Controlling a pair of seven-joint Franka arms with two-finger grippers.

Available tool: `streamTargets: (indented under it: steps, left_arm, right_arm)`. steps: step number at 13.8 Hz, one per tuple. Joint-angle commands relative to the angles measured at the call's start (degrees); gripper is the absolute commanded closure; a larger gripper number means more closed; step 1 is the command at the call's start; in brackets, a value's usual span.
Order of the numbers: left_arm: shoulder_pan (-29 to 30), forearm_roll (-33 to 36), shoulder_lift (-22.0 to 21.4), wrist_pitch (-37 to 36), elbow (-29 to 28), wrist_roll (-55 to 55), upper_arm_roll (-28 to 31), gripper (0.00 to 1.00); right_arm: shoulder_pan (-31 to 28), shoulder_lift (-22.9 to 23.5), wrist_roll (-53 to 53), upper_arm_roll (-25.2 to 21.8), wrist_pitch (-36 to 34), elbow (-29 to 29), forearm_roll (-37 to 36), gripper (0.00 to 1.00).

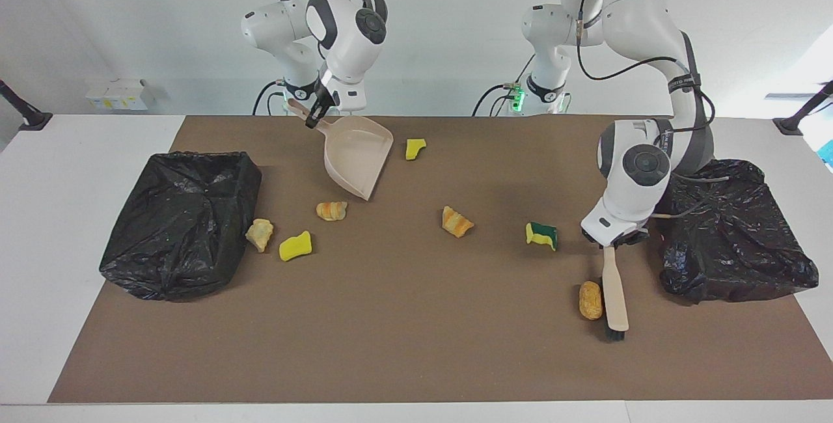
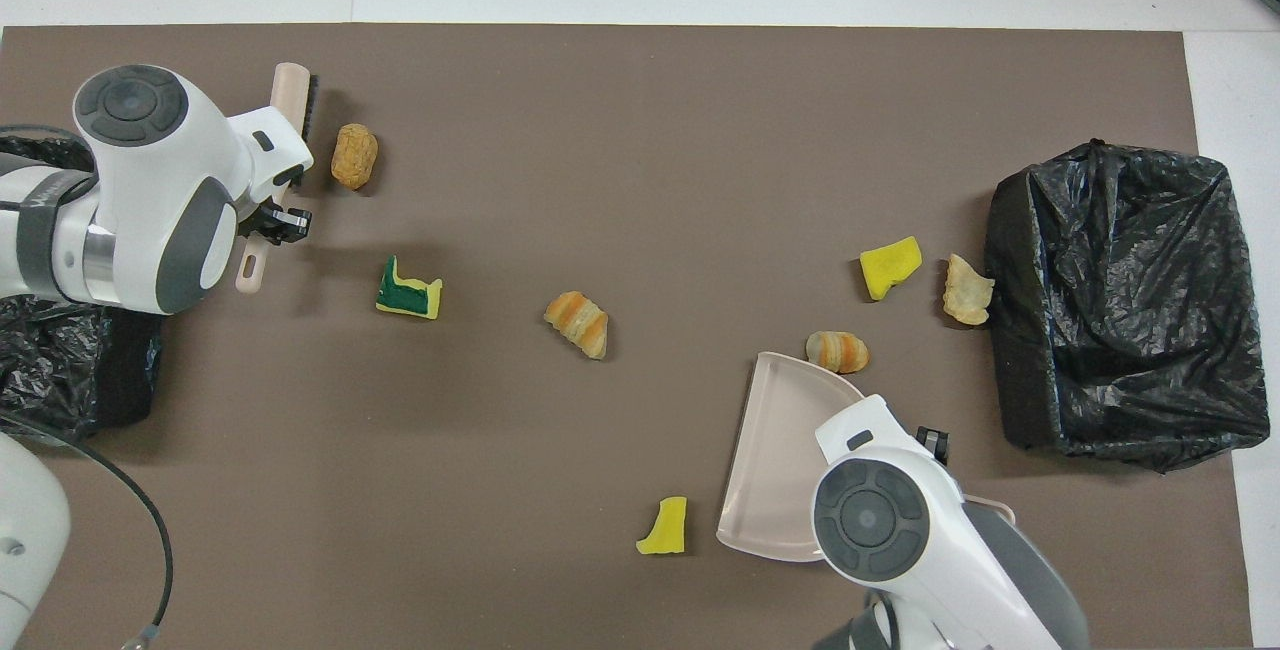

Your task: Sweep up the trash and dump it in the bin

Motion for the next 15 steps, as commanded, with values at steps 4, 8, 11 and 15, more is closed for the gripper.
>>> streamTargets:
  steps: [4,8,11,15]
  left_arm:
    - [-6.1,0.1,-3.3,-4.4,-4.5,7.2,-0.5,1.00]
    - [-11.1,-3.3,-5.8,-9.0,-6.1,8.1,-4.6,1.00]
    - [-16.6,-4.3,-7.6,-10.1,-8.1,8.3,-4.8,1.00]
    - [-19.0,-9.7,-10.2,-15.5,-8.1,7.8,-4.8,1.00]
  right_arm:
    - [4.2,-5.0,12.6,0.2,-1.1,-3.6,9.9,1.00]
    - [8.2,-4.2,24.1,0.2,-1.9,-4.0,13.1,1.00]
    - [7.9,-0.1,28.7,0.2,3.3,-3.2,15.5,1.00]
    - [2.5,5.7,28.2,0.0,7.4,1.6,15.8,1.00]
